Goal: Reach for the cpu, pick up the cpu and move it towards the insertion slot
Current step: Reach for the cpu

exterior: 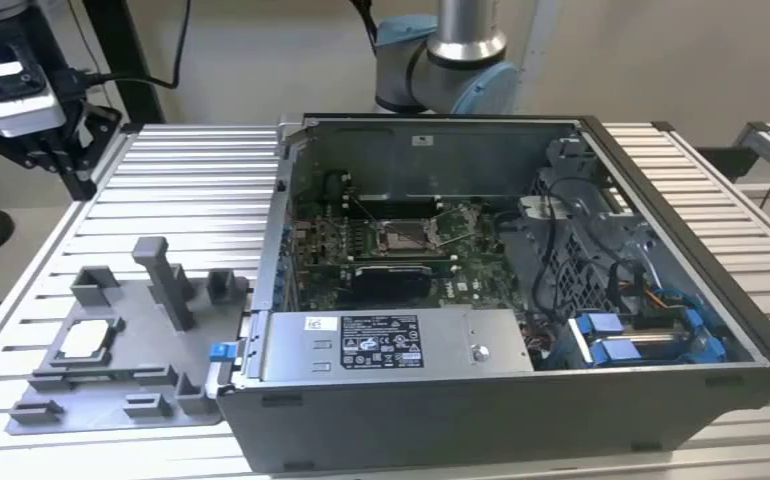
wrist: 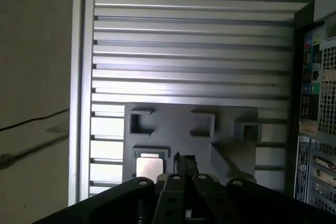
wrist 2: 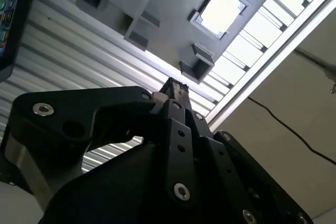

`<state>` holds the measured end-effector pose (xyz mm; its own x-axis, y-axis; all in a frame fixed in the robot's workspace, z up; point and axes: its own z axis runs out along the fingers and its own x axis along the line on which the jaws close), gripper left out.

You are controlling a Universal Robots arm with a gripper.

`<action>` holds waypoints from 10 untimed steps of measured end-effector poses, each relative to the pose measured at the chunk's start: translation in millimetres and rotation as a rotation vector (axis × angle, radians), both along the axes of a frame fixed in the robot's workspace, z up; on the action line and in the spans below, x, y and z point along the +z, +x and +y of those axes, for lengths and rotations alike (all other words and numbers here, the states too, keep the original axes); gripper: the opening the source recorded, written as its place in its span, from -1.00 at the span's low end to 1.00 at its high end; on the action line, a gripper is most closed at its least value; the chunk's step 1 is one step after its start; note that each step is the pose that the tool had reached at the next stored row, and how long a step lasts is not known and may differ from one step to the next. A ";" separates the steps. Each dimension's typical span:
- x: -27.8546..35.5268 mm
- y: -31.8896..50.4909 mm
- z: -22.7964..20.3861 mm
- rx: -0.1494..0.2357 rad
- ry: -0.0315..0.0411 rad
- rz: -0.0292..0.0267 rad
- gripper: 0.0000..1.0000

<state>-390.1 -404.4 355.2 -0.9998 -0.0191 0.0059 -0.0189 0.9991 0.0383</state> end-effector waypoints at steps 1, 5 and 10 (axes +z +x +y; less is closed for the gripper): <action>-0.1 -0.4 -1.8 0.000 0.0000 0.0000 -1.00; -0.8 -5.2 -9.8 0.000 0.0001 -0.0002 -1.00; -1.3 -16.2 -17.5 0.000 0.0001 -0.0001 -1.00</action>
<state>-406.3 -421.9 353.9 -0.9998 -0.0191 0.0058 -0.0188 0.9991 0.0383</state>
